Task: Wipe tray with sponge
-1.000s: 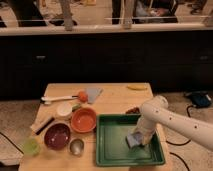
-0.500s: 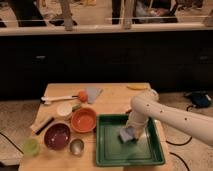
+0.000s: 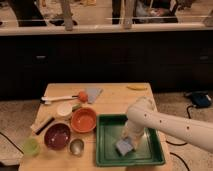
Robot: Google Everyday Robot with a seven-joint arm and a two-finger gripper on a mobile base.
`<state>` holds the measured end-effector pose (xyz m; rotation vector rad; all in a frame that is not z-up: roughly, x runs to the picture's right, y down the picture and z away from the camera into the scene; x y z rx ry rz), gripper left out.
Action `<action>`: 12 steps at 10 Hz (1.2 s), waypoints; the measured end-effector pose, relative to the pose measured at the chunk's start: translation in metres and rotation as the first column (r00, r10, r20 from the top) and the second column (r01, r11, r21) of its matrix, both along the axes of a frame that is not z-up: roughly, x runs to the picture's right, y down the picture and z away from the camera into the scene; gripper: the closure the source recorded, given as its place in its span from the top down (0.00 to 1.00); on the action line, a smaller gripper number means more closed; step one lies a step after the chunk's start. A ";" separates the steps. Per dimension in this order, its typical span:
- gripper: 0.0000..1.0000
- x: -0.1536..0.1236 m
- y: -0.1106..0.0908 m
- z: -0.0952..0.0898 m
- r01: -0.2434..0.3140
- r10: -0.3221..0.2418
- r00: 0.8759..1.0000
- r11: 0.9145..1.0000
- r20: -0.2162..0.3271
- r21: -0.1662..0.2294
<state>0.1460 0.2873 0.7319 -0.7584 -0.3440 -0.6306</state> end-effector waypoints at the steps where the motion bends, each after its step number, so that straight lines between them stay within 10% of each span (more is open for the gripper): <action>1: 0.00 0.020 0.003 -0.004 -0.014 0.014 1.000 1.000 -0.021 0.006; 6: 0.00 0.059 -0.037 0.030 -0.063 0.067 0.993 0.997 -0.094 0.047; 12: 0.00 -0.016 -0.042 0.035 0.025 -0.026 0.999 0.999 0.029 0.043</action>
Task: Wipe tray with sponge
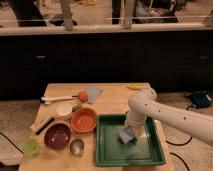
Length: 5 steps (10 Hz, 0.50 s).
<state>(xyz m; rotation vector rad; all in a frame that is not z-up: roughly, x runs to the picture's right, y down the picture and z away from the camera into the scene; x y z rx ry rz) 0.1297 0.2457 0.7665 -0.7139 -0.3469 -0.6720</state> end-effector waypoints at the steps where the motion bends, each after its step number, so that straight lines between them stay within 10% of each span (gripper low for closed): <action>1: 0.00 -0.004 0.012 -0.009 0.016 -0.016 1.000 1.000 0.017 -0.007; 5: 0.00 0.035 0.048 -0.035 -0.002 0.002 1.000 1.000 -0.011 -0.017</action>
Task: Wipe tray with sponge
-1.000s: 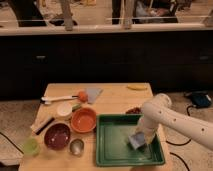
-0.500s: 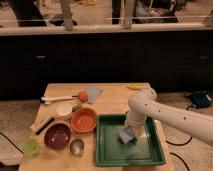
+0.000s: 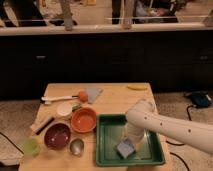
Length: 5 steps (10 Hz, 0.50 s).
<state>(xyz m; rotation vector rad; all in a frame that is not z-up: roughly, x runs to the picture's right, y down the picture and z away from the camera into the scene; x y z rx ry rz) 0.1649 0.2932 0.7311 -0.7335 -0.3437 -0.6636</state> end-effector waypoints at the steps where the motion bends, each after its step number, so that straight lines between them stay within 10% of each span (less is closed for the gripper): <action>1: 0.00 0.013 -0.002 0.002 -0.013 0.013 1.000 1.000 -0.020 0.005; 5: 0.00 0.032 -0.044 0.039 -0.055 0.058 0.996 0.998 -0.069 0.038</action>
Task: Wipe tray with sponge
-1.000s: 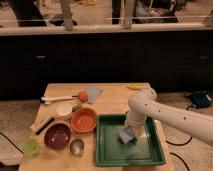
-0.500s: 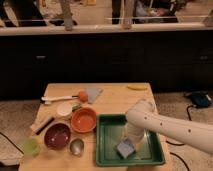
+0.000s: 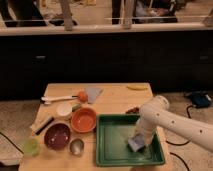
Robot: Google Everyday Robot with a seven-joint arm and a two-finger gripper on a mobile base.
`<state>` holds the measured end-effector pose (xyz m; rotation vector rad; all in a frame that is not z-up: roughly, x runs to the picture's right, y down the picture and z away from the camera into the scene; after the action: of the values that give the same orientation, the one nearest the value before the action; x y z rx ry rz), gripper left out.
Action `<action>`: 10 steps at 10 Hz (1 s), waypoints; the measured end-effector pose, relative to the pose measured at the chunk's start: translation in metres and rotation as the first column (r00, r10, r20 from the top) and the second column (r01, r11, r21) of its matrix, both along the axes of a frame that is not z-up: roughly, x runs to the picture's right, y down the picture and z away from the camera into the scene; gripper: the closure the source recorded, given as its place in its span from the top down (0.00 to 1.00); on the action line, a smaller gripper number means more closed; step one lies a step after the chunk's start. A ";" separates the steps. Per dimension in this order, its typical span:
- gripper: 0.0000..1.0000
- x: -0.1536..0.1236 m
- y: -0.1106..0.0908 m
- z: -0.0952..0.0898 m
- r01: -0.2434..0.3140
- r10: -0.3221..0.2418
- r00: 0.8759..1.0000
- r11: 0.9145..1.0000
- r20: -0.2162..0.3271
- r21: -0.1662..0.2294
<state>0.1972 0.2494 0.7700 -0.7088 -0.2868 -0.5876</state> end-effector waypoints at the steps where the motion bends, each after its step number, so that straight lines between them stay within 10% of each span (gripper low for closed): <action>1: 0.00 -0.007 -0.014 0.010 0.001 -0.001 1.000 1.000 0.010 0.005; 6: 0.00 -0.078 -0.004 0.004 0.109 -0.106 0.985 0.994 0.133 -0.013; 10: 0.00 -0.073 0.018 -0.011 0.123 -0.116 0.983 0.992 0.141 -0.038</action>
<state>0.1244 0.2669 0.7594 -0.7350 -0.3903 -0.7484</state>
